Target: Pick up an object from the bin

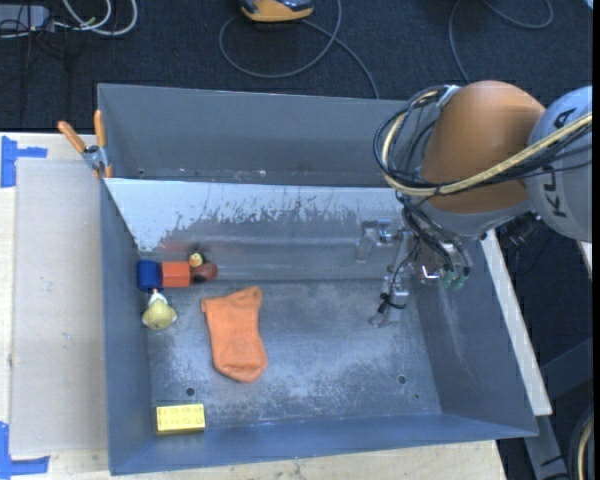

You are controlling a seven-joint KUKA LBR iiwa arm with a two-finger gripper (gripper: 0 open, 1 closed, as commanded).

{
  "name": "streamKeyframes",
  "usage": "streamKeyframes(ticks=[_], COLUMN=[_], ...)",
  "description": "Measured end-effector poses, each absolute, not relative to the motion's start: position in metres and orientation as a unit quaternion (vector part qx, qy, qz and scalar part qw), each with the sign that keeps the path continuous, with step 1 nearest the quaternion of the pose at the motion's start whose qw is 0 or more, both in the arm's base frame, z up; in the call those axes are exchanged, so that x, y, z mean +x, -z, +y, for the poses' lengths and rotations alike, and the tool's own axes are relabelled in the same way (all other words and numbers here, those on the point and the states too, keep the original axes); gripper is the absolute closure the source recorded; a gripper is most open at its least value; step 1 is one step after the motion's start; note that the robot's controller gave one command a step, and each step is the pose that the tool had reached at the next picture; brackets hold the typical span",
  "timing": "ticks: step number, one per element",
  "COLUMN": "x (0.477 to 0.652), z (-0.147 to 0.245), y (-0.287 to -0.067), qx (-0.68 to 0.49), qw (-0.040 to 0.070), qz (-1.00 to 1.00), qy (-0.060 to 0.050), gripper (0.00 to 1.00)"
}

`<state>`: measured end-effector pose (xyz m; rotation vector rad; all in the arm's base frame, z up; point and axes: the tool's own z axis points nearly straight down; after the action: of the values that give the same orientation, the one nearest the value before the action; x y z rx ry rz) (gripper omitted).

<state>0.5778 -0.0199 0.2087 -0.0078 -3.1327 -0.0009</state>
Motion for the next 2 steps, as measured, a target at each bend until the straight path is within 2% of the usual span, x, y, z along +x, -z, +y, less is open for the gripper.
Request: streamKeyframes(ticks=[1,2], x=[0.579,0.5806], z=[-0.0199,-0.017], y=[-0.2134,-0.2076], qx=[-0.002,-0.001], qw=[0.001,-0.003], qz=[-1.0,-1.0], qy=[0.0,0.0], gripper=[0.0,0.0])
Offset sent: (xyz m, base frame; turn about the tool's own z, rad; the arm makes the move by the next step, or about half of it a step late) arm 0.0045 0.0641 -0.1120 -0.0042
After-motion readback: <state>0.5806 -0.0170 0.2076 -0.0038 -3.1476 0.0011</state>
